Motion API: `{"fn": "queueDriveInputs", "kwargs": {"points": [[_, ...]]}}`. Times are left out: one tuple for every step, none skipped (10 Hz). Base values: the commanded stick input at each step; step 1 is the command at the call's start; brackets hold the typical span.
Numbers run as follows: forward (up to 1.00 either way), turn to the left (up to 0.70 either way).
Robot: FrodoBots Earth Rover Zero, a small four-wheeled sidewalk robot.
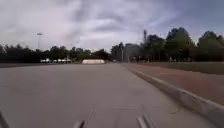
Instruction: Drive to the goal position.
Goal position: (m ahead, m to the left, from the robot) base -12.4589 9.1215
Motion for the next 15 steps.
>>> {"fn": "queueDriveInputs", "kwargs": {"points": [[0.0,0.0],[0.0,0.45],[0.0,0.45],[0.0,0.45],[0.0,0.45],[0.0,0.45],[0.0,0.45],[0.0,0.45],[0.0,0.45],[0.0,0.45],[0.0,0.45],[0.0,0.45],[0.0,0.45],[0.0,0.45],[0.0,0.45]]}}
